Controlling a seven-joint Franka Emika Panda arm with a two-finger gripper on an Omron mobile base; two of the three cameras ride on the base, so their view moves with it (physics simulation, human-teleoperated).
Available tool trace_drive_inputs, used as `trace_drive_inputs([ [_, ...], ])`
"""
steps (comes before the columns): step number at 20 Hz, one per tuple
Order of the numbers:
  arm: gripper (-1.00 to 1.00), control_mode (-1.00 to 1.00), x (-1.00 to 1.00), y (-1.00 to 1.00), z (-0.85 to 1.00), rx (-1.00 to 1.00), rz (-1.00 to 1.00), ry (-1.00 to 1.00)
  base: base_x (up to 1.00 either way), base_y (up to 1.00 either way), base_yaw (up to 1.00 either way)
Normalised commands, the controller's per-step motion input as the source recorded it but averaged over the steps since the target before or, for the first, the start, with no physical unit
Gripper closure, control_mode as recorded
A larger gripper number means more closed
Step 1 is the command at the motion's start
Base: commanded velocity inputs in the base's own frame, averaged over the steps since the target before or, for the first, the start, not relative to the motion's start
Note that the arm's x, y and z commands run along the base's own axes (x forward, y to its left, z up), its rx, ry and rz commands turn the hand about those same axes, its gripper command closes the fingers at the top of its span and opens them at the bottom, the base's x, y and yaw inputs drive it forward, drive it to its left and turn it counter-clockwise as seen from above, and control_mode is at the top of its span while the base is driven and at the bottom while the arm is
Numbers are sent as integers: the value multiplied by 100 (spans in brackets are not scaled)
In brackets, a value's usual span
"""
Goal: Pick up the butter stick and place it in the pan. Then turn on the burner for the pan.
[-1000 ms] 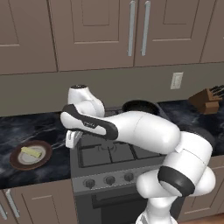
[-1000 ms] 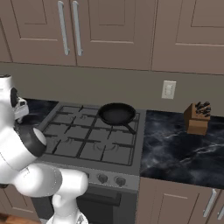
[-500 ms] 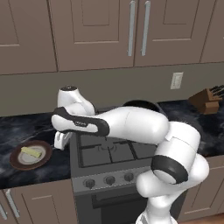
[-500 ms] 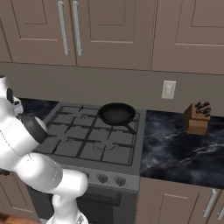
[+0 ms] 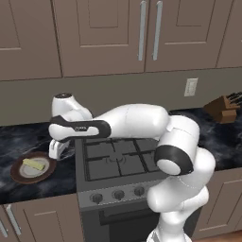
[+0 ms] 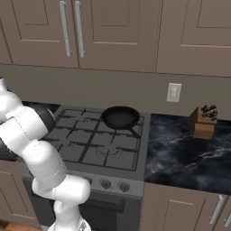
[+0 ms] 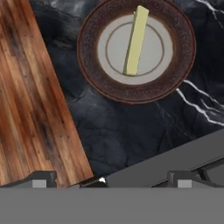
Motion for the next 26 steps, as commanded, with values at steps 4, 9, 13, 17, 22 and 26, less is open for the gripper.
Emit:
trace_drive_inputs([
  [4,-100,-100,26,49,-6,-10,0,0,0,0,0],
  [9,-100,-100,17,43,-7,-7,0,0,0,0,0],
  [13,-100,-100,14,33,-11,-2,0,0,0,0,0],
  [17,-100,-100,16,19,-19,0,0,0,0,0,0],
  [22,-100,-100,20,9,-28,0,0,3,0,0,0],
  [26,-100,-100,24,4,-34,0,0,3,0,0,0],
])
